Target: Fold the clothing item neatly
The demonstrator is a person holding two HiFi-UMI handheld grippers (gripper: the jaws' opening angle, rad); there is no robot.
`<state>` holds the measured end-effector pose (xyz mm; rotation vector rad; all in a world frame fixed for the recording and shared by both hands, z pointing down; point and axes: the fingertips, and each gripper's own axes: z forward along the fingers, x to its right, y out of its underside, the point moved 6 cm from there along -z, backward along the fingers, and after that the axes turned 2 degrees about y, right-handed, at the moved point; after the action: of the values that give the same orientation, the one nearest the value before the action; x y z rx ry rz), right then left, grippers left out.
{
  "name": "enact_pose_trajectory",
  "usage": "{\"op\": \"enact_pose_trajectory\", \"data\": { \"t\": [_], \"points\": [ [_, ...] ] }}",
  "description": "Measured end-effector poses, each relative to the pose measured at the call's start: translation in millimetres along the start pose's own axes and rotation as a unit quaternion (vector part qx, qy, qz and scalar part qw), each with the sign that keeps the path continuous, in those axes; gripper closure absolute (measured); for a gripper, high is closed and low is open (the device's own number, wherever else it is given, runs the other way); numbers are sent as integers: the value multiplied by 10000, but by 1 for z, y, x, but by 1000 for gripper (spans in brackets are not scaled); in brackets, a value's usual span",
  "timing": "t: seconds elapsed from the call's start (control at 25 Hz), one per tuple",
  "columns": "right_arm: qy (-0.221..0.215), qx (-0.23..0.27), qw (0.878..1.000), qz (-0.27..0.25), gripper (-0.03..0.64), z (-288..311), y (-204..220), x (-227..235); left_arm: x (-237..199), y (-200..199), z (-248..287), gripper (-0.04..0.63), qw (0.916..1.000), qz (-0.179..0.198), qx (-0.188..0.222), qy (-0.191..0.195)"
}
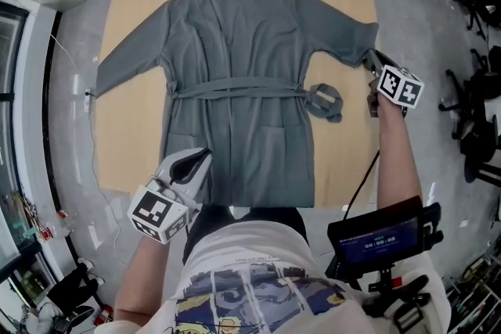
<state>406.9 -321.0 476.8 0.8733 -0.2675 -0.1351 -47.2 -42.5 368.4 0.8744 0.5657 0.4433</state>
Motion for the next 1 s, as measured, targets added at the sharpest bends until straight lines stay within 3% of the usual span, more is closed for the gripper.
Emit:
{"op": "enact_pose_trajectory", "data": {
  "t": [0.68, 1.0],
  "points": [
    [-625, 166, 9972, -376, 591, 26, -35, -144, -33, 16, -74, 578, 9989, -155, 410, -171],
    [-980, 42, 9932, -628, 591, 68, -34, -236, -69, 40, -110, 578, 9983, -248, 468, -227]
  ]
}}
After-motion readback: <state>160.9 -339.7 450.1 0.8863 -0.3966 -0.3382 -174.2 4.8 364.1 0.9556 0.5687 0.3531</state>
